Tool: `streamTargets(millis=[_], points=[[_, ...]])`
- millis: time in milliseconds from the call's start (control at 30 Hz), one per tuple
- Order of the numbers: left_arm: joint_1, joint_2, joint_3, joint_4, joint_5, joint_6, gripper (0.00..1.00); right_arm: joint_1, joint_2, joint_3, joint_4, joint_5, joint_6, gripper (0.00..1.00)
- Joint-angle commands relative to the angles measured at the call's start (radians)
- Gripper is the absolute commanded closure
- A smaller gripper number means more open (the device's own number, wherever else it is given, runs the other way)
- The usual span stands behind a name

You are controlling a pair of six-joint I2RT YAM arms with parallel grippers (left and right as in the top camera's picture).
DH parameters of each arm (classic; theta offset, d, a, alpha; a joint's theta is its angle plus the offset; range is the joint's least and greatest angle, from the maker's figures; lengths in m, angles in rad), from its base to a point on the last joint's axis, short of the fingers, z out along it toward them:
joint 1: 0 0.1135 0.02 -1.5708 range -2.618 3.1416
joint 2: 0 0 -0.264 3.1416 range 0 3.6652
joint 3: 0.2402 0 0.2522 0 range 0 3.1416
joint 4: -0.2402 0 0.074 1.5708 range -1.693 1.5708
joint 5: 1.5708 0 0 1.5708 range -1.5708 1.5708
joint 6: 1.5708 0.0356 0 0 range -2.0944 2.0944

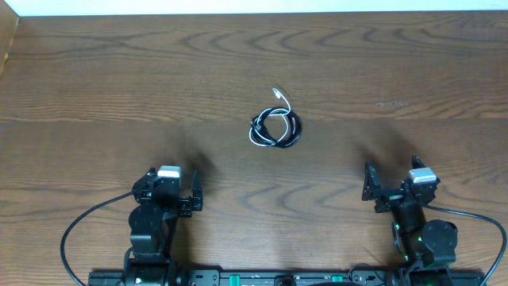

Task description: Untangle cables

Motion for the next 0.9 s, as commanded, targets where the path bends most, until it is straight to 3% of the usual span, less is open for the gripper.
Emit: streamTargets(millis=[0, 567, 867], points=[[-0.003, -0.005, -0.014, -0.026, -0.020, 0.017, 0.01, 0.004, -0.002, 0.000, 0.000, -0.016, 0.014, 0.01], [-0.003, -0.005, -0.007, 0.010, 0.011, -0.018, 0.01, 0.004, -0.002, 0.001, -0.001, -0.029, 0.013, 0.01], [-0.003, 0.031, 0.114, -0.031, 0.037, -0.030, 0.01, 0.004, -0.002, 0.039, -0.001, -0.064, 0.012, 0.01]])
